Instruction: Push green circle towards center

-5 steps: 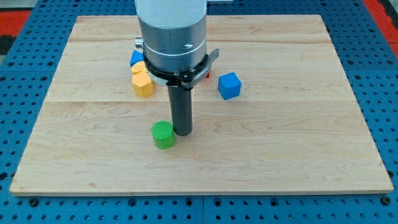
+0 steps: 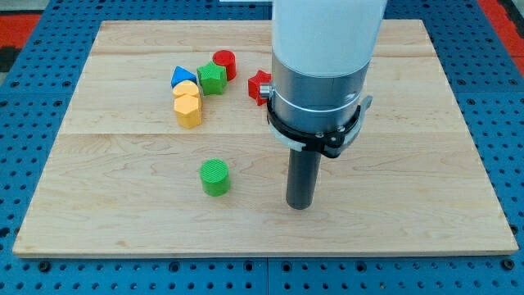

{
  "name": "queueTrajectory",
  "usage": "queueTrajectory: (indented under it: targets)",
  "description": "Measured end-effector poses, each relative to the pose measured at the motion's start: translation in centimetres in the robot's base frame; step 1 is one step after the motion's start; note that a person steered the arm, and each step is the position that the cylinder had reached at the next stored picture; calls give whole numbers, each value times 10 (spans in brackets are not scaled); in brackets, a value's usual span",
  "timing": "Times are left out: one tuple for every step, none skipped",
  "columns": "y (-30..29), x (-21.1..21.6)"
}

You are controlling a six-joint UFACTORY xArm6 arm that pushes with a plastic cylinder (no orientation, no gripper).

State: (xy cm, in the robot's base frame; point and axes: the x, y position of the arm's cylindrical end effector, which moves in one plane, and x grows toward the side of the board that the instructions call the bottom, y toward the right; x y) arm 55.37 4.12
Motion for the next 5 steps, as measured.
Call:
queueTrajectory:
  targets:
    - [0,10]
    - [-32,60]
    - [-60,64]
    - [-71,42]
    - [-101,11]
